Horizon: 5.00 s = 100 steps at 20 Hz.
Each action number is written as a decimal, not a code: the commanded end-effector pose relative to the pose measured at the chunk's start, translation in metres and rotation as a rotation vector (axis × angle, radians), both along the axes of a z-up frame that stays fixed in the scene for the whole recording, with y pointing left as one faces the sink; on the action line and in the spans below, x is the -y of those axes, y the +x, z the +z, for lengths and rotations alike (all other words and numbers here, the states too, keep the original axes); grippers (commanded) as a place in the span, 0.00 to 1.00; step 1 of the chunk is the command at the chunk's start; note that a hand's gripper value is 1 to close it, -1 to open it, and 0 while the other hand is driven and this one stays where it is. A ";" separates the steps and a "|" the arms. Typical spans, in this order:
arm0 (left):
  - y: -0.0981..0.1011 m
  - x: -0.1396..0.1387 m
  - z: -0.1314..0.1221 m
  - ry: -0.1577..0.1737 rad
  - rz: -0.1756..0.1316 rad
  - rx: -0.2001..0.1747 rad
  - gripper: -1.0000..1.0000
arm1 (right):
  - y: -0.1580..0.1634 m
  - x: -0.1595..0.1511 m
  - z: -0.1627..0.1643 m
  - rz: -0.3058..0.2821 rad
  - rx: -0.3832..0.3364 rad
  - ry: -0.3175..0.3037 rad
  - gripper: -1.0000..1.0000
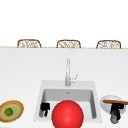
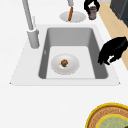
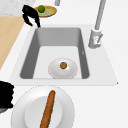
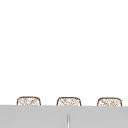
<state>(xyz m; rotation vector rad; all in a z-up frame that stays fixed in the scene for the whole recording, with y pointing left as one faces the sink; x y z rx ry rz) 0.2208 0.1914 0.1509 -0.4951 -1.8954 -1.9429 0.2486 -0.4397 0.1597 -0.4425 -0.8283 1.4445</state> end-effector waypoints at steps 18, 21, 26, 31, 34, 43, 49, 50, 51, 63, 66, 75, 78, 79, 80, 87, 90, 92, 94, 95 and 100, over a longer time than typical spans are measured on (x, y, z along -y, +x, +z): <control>0.000 0.000 0.000 0.000 0.000 0.000 0.50 | 0.004 0.011 0.024 0.024 0.007 -0.058 0.00; 0.000 0.000 0.000 0.000 0.000 0.000 0.50 | 0.004 0.016 0.038 0.026 0.016 -0.060 0.00; 0.000 0.000 0.000 0.000 0.000 0.000 0.50 | 0.004 0.015 0.063 0.041 -0.003 -0.078 0.00; 0.000 0.000 0.000 0.000 0.000 0.000 0.50 | 0.011 0.004 0.084 0.044 -0.022 -0.104 0.00; 0.000 0.000 0.000 0.000 0.000 0.000 0.50 | 0.017 -0.008 0.094 0.058 0.007 -0.129 0.00; 0.000 0.000 0.000 0.000 0.000 0.000 0.50 | 0.032 -0.063 0.100 0.041 0.028 -0.186 0.00; 0.000 0.000 0.000 0.000 0.000 0.000 0.50 | 0.029 -0.107 0.095 0.028 0.059 -0.206 0.00; 0.000 0.000 0.000 0.000 0.000 0.000 0.50 | 0.024 -0.113 0.092 0.027 0.075 -0.203 0.00; 0.000 0.000 0.000 0.000 0.000 0.000 0.50 | 0.019 -0.119 0.090 0.031 0.092 -0.199 0.00; 0.000 0.000 0.000 0.000 0.000 0.000 0.50 | -0.016 -0.196 0.042 0.028 0.179 -0.239 0.00; 0.000 0.000 0.000 0.000 0.000 0.000 0.50 | -0.016 -0.211 0.027 0.029 0.166 -0.241 0.00; 0.000 0.000 0.000 0.000 0.000 0.000 0.50 | -0.021 -0.211 0.031 0.072 0.165 -0.155 0.00; 0.000 0.000 0.000 0.000 0.000 0.000 0.50 | -0.023 -0.213 0.032 0.063 0.162 -0.150 0.00; 0.000 0.000 0.000 0.000 0.000 0.000 0.50 | -0.022 -0.215 0.035 0.071 0.165 -0.151 0.00; 0.000 0.000 0.000 0.000 0.000 0.000 0.50 | -0.019 -0.220 0.036 0.080 0.168 -0.150 0.00; 0.000 0.000 0.000 0.000 0.000 0.000 0.50 | -0.010 -0.224 0.058 0.065 0.290 -0.136 0.00; 0.000 0.000 0.000 0.000 0.000 0.000 0.50 | -0.002 -0.231 0.062 0.054 0.355 -0.136 0.00; 0.000 0.000 0.000 0.000 0.000 0.000 0.50 | 0.007 -0.237 0.065 0.053 0.396 -0.129 0.00; 0.000 0.000 0.000 0.000 0.000 0.000 0.50 | 0.019 -0.245 0.069 0.045 0.422 -0.130 0.00; 0.000 0.000 0.000 0.000 0.000 0.000 0.50 | 0.025 -0.249 0.070 0.044 0.421 -0.134 0.00; 0.000 0.000 0.000 0.000 0.000 0.000 0.50 | 0.058 -0.263 0.081 0.033 0.498 -0.124 0.00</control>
